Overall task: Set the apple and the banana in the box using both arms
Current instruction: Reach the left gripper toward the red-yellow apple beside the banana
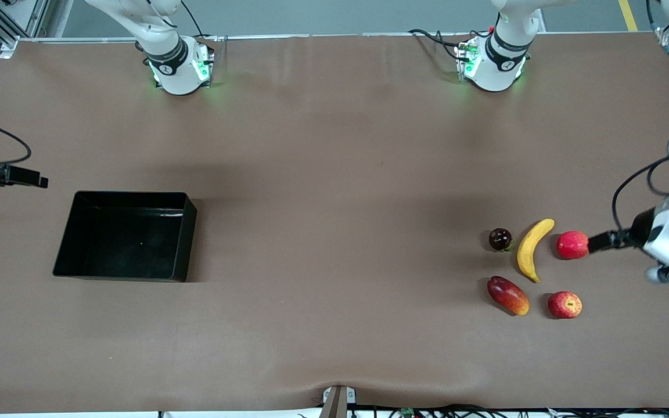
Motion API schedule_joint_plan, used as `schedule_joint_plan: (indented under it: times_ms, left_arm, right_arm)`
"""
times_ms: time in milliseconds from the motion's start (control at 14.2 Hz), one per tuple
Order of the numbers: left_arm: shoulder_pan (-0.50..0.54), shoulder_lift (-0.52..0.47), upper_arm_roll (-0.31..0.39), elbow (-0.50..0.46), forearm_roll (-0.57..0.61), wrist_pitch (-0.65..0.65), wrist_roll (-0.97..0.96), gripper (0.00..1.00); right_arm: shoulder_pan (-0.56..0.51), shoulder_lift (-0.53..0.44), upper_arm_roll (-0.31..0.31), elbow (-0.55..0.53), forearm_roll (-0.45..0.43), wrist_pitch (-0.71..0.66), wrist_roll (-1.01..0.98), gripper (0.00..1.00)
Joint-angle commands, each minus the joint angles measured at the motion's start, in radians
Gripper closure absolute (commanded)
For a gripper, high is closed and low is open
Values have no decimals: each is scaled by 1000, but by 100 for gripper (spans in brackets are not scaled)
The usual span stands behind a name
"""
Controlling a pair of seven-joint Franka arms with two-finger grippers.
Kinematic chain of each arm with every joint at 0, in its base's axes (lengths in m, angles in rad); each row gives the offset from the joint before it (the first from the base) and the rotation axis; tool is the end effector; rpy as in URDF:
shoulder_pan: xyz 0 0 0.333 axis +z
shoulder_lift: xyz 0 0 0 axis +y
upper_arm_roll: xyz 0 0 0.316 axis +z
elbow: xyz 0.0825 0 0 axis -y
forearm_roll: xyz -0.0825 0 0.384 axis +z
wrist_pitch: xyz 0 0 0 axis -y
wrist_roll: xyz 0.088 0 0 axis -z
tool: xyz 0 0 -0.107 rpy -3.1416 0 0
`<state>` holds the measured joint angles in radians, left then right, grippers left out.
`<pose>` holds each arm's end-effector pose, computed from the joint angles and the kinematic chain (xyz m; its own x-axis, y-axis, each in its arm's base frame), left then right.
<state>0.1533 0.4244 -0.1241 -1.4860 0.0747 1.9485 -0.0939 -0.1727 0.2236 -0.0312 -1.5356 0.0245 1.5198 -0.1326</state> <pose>0.6857 0.0377 0.4351 0.9932 0.1083 0.0430 0.1090 -0.9939 -0.0155 0.5917 -0.1178 0.5072 0.9704 -0.0653 -0.2327 -0.0786 -0.9957 -0.0483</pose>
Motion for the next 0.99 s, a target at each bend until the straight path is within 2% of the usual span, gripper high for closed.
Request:
schedule_joint_plan:
  times_ms: [0,141,352,634,846,916]
  left_arm:
    - [5,100,-3,44,19,108,31,0]
    - [0,170,-3,70,19,160,33,0]
    - [2,258,-3,95,60,263,80,0]
    - [12,330,-5,95,51,361,66,0]
    - [15,369,-5,95,45,411,27,0]
    - [20,378,-5,95,47,417,-2,0]
  right_arm:
    - [-8,69,13,20,3,14,-5,0]
    - [-21,117,11,9,-14,60,-7,0]
    - [-25,118,11,-35,-49,107,-5,0]
    - [-77,184,13,-175,-78,415,-93,0]
    - [-91,284,13,-179,-78,549,-146,0]
    - [-125,301,14,-182,-78,557,-192,0]
